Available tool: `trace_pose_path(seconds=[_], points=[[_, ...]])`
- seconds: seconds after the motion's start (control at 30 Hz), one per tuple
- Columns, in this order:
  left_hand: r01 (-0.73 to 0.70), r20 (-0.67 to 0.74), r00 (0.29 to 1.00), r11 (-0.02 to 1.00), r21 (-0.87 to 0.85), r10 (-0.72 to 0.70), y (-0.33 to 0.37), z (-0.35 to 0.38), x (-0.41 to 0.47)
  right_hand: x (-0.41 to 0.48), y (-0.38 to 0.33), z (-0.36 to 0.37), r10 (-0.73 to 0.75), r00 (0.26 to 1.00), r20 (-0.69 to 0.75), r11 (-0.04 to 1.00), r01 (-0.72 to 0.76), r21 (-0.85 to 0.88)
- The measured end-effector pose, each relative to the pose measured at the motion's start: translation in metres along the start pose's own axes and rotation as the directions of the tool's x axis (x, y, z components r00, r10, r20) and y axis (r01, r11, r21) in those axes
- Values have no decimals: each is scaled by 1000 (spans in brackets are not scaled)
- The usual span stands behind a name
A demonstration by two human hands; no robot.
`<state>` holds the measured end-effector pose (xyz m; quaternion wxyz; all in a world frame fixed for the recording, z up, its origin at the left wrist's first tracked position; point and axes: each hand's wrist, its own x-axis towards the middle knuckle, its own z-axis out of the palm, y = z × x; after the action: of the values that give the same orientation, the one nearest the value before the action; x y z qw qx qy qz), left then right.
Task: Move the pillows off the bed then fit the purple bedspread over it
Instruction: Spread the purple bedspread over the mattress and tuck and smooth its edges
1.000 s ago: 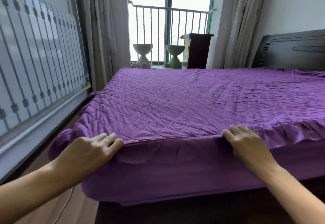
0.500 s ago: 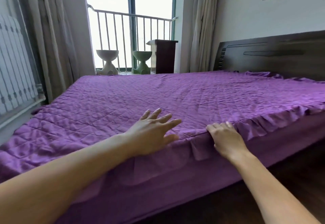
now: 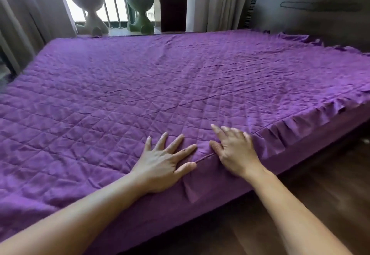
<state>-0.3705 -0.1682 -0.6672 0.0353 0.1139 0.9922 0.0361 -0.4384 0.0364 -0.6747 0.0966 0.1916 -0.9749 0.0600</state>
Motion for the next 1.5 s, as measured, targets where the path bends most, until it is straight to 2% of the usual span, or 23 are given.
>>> trace_pose_path(seconds=[0.1, 0.2, 0.27, 0.47, 0.6, 0.73, 0.8, 0.87, 0.93, 0.97, 1.03, 1.1, 1.17, 1.23, 1.37, 1.5], points=[[5, 20, 1000, 1000, 29, -5, 2, -2, -1, 0, 7, -10, -37, 989, 144, 998, 42, -35], [29, 12, 999, 1000, 2, -29, -1, -3, -3, -2, 13, -20, -86, 951, 296, 996, 91, -3], [40, 2, 999, 997, 68, -40, -1, -6, -2, -2, 21, -30, -140, 927, 349, 990, 132, 47], [72, 26, 997, 994, 82, -74, 5, -12, -2, -6, 53, -45, -246, 912, 328, 954, 168, 249], [86, 81, 992, 994, 74, -92, 6, -14, 0, 3, 91, -49, -192, 962, 193, 971, 157, 182], [78, 112, 990, 994, 79, -87, 5, -16, 0, 17, 131, -58, -147, 970, 195, 988, 135, 75], [79, 93, 992, 996, 47, -83, 7, -22, 1, 27, 154, -62, -143, 962, 234, 989, 144, 11], [81, -23, 996, 997, 12, -80, 20, -34, 12, 40, 173, -65, -144, 952, 271, 984, 166, -61], [79, -135, 987, 997, -23, -82, 47, -44, 34, 53, 187, -73, -126, 910, 395, 971, 194, -137], [76, -148, 986, 997, -35, -80, 65, -49, 48, 59, 192, -76, -107, 884, 455, 963, 206, -176], [75, -70, 995, 997, -15, -76, 101, -52, 80, 72, 200, -80, -117, 844, 524, 931, 277, -237], [64, 32, 997, 996, 55, -65, 124, -50, 105, 84, 201, -82, -165, 842, 513, 923, 315, -220], [73, 84, 993, 994, 83, -80, 134, -48, 119, 94, 202, -85, -235, 804, 547, 924, 360, -132], [67, 88, 993, 994, 85, -74, 140, -46, 123, 99, 211, -86, -290, 787, 544, 919, 387, -70], [-40, 77, 996, 999, 29, 38, 153, -29, 109, 77, 233, -81, -283, 739, 612, 898, 429, -103], [-69, 20, 997, 998, 6, 69, 155, -26, 112, 69, 239, -74, -278, 728, 626, 905, 417, -83]])
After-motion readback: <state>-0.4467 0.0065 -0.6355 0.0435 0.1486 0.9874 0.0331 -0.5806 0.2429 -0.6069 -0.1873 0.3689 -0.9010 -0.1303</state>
